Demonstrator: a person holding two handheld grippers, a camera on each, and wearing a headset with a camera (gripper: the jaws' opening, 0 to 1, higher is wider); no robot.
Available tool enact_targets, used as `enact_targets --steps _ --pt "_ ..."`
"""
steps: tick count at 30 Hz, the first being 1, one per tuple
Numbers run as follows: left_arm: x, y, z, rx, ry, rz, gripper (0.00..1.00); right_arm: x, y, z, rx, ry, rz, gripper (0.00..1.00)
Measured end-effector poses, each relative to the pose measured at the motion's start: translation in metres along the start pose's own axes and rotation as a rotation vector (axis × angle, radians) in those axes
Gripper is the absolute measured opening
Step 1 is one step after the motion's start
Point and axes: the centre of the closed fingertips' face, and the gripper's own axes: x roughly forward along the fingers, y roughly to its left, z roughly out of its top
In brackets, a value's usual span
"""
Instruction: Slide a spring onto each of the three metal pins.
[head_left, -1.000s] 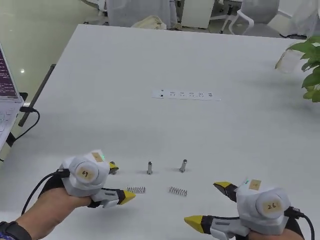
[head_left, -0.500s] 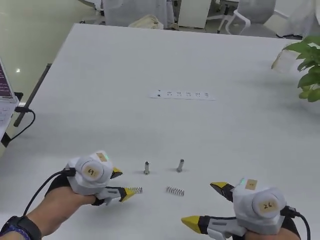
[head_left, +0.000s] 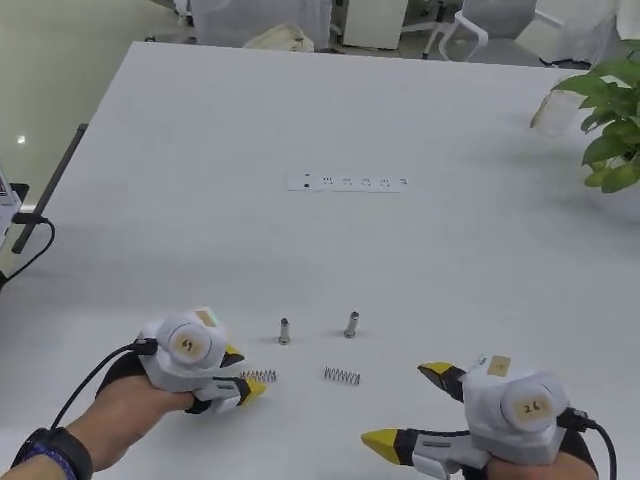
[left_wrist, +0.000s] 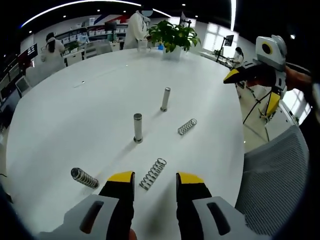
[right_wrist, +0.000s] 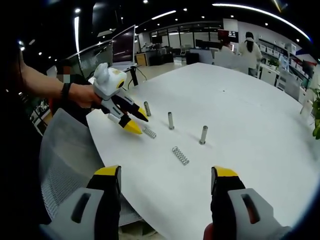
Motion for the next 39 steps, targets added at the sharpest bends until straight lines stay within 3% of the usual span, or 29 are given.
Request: enact_targets --steps 15,21,27,33,39 --pt "0.011 0.0 -0.012 -0.031 0.034 0.005 0.15 -0.002 -0.003 -0.001 0.005 -0.002 -0.008 0.71" --pt "0.014 0.001 -0.021 -0.046 0.066 0.021 0.11 -0.001 0.0 -0.003 0.003 0.004 -0.001 0.71" --pt "0.014 0.003 -0.02 -0.061 0.063 0.04 0.03 -0.001 0.0 -0.002 -0.002 0.002 0.0 0.71" --pt "0.007 0.0 -0.024 -0.046 0.077 0.042 0.03 -0.001 0.001 0.0 -0.002 -0.005 0.002 0.71" --pt "-0.005 -0.002 -0.026 -0.046 0.062 0.041 0.03 0.0 0.004 -0.002 0.003 -0.007 0.007 0.71"
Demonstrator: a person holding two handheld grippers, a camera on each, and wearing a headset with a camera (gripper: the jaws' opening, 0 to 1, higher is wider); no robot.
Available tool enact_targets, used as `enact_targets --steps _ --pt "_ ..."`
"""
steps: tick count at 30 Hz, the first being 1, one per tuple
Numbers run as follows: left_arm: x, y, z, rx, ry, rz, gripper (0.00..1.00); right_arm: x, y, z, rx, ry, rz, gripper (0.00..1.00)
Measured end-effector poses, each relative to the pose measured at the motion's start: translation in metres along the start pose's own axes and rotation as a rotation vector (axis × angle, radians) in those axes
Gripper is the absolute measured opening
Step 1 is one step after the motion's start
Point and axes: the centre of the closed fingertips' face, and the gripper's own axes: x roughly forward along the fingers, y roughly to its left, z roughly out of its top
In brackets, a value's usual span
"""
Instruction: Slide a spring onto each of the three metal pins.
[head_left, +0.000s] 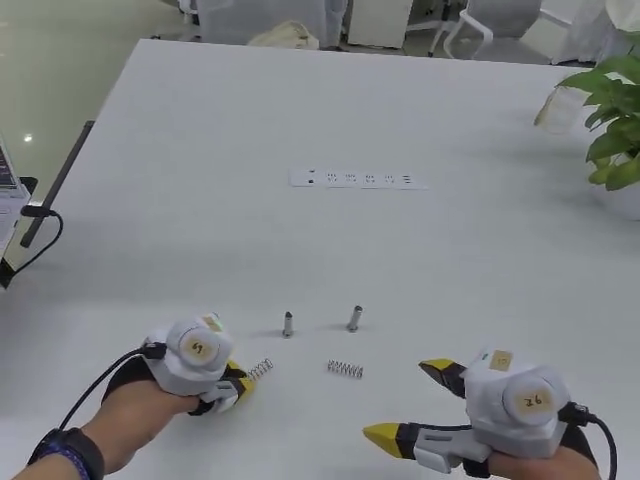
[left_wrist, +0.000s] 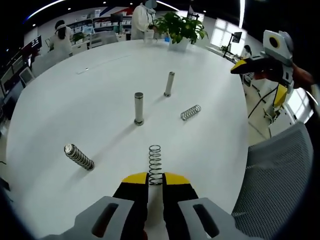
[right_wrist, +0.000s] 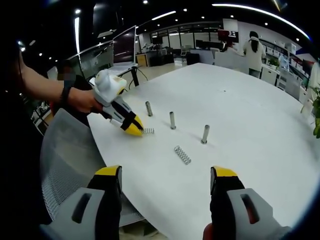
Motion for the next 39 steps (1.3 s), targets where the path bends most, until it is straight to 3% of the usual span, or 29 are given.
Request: enact_targets --steps 9,19,39 --pt "-0.018 -0.008 -0.006 0.031 -0.011 0.017 0.03 0.003 0.005 0.002 0.006 -0.016 0.015 0.7" --pt "-0.037 -0.012 -0.02 0.055 -0.005 0.028 0.03 0.008 0.013 0.008 -0.007 -0.026 0.041 0.68" --pt "-0.07 -0.02 -0.024 0.087 -0.042 0.054 0.03 0.013 0.024 0.008 -0.015 -0.017 0.082 0.65"
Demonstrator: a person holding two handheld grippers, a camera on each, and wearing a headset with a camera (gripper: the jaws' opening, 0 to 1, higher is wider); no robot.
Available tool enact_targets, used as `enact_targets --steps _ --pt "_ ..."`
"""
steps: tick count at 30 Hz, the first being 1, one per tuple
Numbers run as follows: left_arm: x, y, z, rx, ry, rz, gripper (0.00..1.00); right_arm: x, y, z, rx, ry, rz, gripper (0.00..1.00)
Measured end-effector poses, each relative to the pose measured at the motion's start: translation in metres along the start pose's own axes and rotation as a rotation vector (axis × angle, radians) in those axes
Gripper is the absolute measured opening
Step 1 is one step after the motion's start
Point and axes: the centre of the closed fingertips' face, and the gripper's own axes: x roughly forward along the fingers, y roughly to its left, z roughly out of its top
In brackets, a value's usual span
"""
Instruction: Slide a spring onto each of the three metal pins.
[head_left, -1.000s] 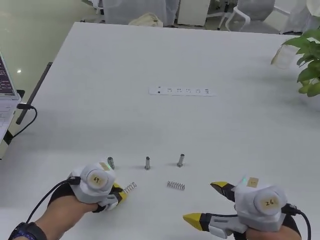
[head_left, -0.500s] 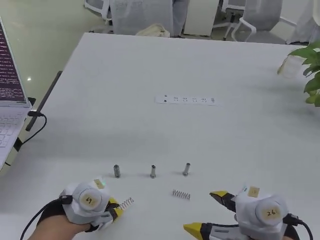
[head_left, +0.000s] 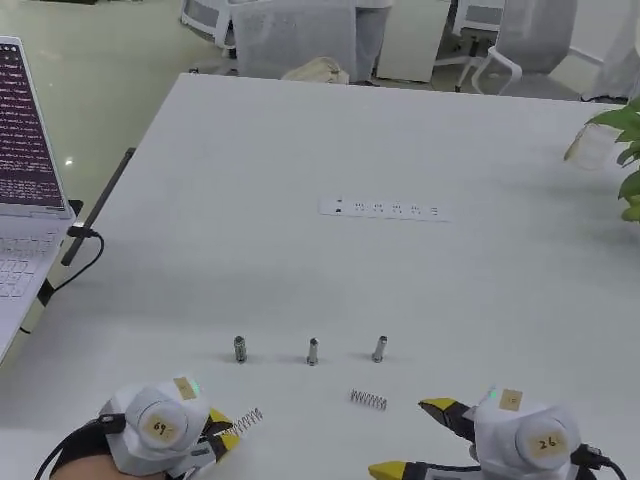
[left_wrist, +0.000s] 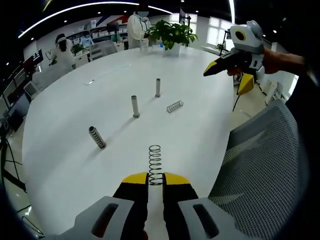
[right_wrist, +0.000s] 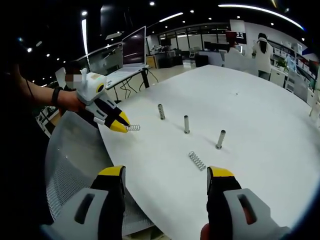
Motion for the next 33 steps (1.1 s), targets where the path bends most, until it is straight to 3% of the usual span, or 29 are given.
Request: enact_targets --steps 11,23,33 --pt "-0.013 -0.008 0.01 0.049 -0.02 -0.001 0.03 0.002 0.006 -0.002 -0.006 0.004 0.019 0.62" --pt "-0.014 -0.021 0.028 0.08 -0.054 -0.021 0.03 0.005 0.011 -0.003 -0.01 0.008 0.03 0.61" --pt "-0.014 -0.032 0.044 0.123 -0.076 -0.047 0.03 0.012 0.015 0.006 -0.035 0.003 0.052 0.61"
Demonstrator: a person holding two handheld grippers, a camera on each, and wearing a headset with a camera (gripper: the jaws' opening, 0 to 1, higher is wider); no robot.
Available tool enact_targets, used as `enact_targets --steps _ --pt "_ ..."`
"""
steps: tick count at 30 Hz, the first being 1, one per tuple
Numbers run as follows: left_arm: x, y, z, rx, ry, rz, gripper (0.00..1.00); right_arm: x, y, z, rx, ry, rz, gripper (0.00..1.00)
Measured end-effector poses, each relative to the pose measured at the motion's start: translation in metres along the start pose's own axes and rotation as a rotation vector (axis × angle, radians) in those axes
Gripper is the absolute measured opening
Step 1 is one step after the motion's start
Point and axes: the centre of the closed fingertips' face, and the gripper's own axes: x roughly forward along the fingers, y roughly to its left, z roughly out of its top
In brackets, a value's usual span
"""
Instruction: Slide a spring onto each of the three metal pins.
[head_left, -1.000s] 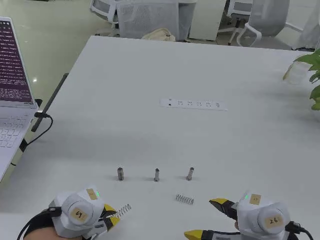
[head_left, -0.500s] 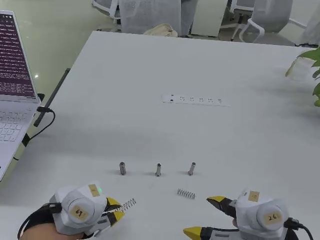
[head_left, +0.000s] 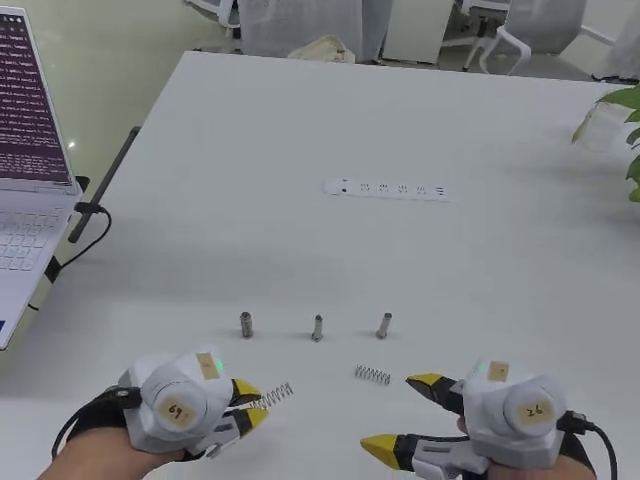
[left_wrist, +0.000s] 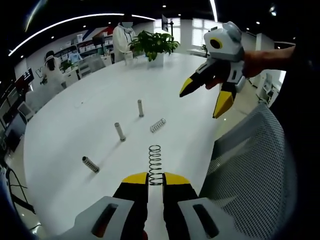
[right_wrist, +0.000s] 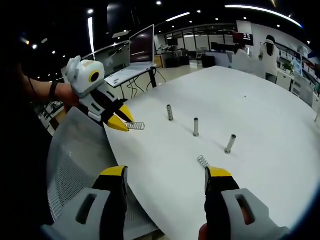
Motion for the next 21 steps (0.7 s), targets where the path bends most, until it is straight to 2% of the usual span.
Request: enact_targets --steps 10,21 --pt "0.004 -0.006 0.021 0.056 -0.022 -0.024 0.03 0.01 0.01 0.013 -0.034 -0.015 0.045 0.57" --pt "0.011 -0.018 0.033 0.109 -0.032 -0.062 0.03 0.018 0.022 0.022 -0.08 -0.024 0.099 0.45"
